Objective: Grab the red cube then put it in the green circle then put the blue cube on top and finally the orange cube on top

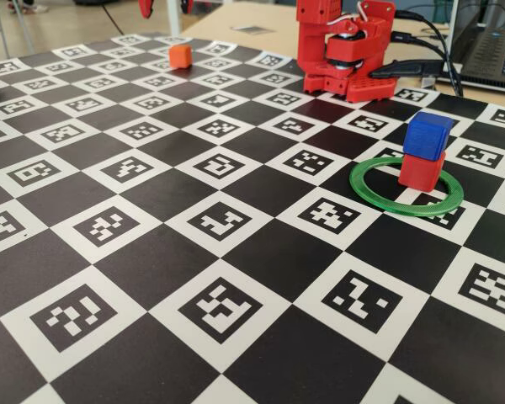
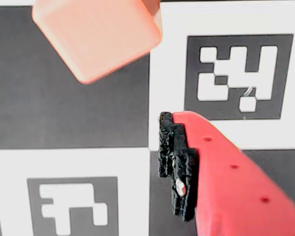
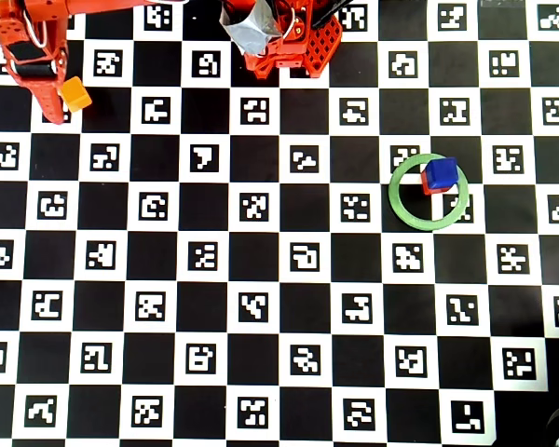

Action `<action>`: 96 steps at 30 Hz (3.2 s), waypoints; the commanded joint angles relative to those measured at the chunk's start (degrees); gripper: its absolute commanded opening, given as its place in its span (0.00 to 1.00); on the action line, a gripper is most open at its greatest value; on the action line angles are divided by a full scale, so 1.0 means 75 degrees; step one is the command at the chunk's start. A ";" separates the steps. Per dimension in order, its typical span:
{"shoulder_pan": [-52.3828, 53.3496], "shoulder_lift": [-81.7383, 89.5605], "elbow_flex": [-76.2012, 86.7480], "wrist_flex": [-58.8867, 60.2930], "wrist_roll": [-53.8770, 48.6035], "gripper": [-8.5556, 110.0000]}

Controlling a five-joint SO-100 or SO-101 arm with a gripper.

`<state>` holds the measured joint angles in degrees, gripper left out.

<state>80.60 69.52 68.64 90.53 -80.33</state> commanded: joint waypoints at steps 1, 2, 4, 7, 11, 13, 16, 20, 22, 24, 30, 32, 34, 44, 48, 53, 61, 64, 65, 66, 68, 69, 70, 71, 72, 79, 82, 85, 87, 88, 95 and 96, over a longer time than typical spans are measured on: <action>0.0129 0.0727 0.0000 -0.0246 -0.0047 0.42; 0.0141 0.0762 0.0059 -0.0270 -0.0059 0.42; 0.0141 0.0809 0.0164 -0.0328 -0.0094 0.42; 0.0141 0.0938 0.0410 -0.0469 -0.0164 0.42; 0.0141 0.1102 0.0785 -0.0715 -0.0270 0.42; 0.0129 0.1113 0.0832 -0.0762 -0.0328 0.42; 0.0129 0.1102 0.0891 -0.0891 -0.0375 0.42; 0.0152 0.1137 0.1160 -0.1148 -0.0457 0.42; 0.0164 0.1195 0.1336 -0.1312 -0.0480 0.42; 0.0164 0.1207 0.1430 -0.1441 -0.0480 0.42; 0.0199 0.1207 0.1547 -0.1594 -0.0551 0.42; 0.0223 0.1172 0.1629 -0.1723 -0.0586 0.42; 0.0246 0.1148 0.1758 -0.1887 -0.0621 0.42; 0.0375 0.0949 0.2074 -0.2414 -0.0715 0.42; 0.0387 0.0832 0.2238 -0.2719 -0.0727 0.42; 0.0387 0.0680 0.2332 -0.2824 -0.0809 0.42; 0.0375 0.0445 0.2496 -0.3152 -0.0891 0.42; 0.0363 0.0398 0.2543 -0.3234 -0.0891 0.42; 0.0363 0.0375 0.2555 -0.3234 -0.0902 0.42; 0.0363 0.0352 0.2555 -0.3234 -0.0914 0.42; 0.0363 0.0316 0.2566 -0.3234 -0.0937 0.42; 0.0363 0.0305 0.2578 -0.3234 -0.0973 0.42; 0.0363 0.0305 0.2613 -0.3234 -0.1008 0.42; 0.0363 0.0305 0.2648 -0.3234 -0.1031 0.42; 0.0375 0.0305 0.2684 -0.3234 -0.1066 0.42; 0.0363 0.0305 0.2777 -0.3316 -0.1090 0.42; 0.0352 0.0305 0.2836 -0.3422 -0.1102 0.42; 0.0352 0.0281 0.2848 -0.3539 -0.1078 0.42; 0.0352 0.0270 0.2848 -0.3574 -0.1090 0.42; 0.0352 0.0258 0.2848 -0.3598 -0.1102 0.42; 0.0363 0.0223 0.2883 -0.3680 -0.1430 0.43; 0.0375 0.0223 0.2883 -0.3668 -0.1512 0.43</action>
<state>82.88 69.87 90.79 63.54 -90.53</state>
